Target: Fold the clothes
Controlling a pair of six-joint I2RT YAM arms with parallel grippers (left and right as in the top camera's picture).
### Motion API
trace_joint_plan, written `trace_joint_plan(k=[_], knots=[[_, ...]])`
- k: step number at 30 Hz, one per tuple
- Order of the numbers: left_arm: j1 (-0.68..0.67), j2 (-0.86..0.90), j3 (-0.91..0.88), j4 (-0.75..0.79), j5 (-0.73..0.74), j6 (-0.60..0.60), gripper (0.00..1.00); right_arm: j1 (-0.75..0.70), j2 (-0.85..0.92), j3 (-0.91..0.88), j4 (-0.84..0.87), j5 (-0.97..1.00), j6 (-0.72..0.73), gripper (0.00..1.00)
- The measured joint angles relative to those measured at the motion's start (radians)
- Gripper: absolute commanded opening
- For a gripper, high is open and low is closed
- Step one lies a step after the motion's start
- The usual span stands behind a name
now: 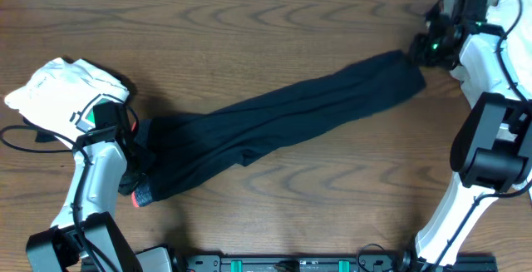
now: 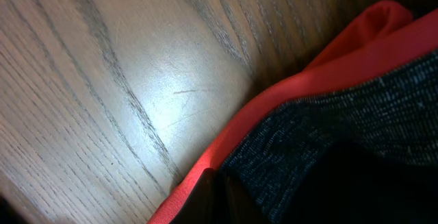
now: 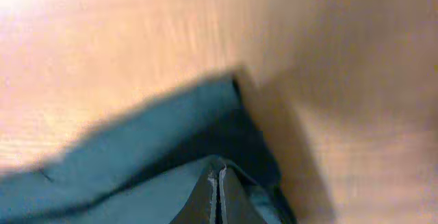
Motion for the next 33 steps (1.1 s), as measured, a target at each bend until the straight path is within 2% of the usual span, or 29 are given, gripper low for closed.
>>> trace_joint_plan(k=[7,8,9,10,12,19,27,33], knots=[[0.000,0.000,0.000,0.000,0.000,0.000,0.06,-0.013,0.004,0.011,0.084,-0.049,0.102,0.04],[0.000,0.000,0.000,0.000,0.000,0.000,0.06,-0.012,0.006,0.011,0.089,-0.051,0.106,0.08],[0.000,0.000,0.000,0.000,0.000,0.000,0.06,-0.011,0.010,0.011,0.095,-0.053,0.114,0.23],[0.000,0.000,0.000,0.000,0.000,-0.001,0.06,-0.011,0.018,0.011,0.105,-0.052,0.121,0.32],[0.000,0.000,0.000,0.001,0.000,-0.002,0.06,-0.008,0.029,0.011,0.111,-0.050,0.129,0.36],[0.000,0.000,0.000,0.000,0.000,-0.003,0.06,-0.002,0.058,0.011,0.054,-0.044,0.135,0.36],[0.000,0.000,0.000,0.001,0.000,-0.003,0.06,-0.029,0.058,0.013,-0.096,-0.009,0.088,0.34],[0.000,0.000,0.000,0.001,0.000,-0.003,0.06,-0.034,0.059,0.013,-0.101,0.038,0.070,0.34]])
